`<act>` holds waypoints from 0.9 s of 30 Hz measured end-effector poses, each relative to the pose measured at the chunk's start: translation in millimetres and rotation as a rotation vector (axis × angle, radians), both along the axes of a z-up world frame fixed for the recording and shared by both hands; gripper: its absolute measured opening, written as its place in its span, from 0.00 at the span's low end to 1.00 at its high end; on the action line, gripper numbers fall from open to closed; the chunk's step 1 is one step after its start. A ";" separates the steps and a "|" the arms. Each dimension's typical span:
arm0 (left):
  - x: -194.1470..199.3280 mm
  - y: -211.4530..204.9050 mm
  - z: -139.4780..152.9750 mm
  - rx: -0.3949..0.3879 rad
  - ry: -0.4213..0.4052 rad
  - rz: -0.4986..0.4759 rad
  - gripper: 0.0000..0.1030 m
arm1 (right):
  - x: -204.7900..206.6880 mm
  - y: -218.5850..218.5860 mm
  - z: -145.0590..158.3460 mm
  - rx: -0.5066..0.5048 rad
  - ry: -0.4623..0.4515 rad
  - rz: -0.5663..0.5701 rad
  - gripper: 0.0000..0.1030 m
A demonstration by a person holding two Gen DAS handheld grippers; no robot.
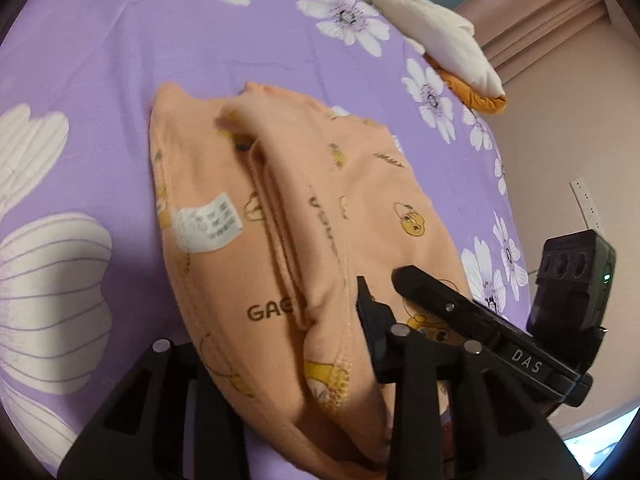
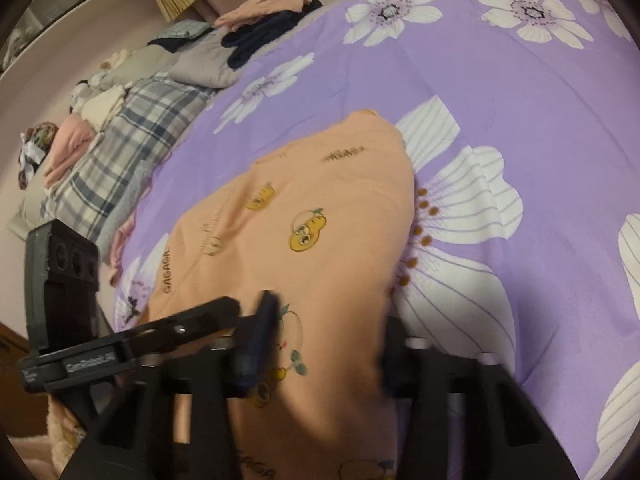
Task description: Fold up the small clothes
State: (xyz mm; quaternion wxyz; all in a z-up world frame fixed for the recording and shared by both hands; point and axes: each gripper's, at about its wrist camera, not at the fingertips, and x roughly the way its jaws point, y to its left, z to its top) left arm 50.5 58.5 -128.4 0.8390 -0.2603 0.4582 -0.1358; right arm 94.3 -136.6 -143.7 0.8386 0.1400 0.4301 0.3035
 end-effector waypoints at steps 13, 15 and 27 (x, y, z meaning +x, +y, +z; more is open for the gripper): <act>43.8 -73.4 64.5 0.152 -0.243 -0.096 0.29 | 14.0 -52.4 68.3 -0.018 -0.233 -0.075 0.26; 56.4 -88.4 59.0 0.166 -0.250 -0.115 0.30 | 23.3 -66.2 63.0 -0.022 -0.235 -0.112 0.26; 108.4 -128.2 -2.9 0.222 -0.073 -0.095 0.48 | 56.3 -100.5 -0.7 -0.070 -0.018 -0.255 0.28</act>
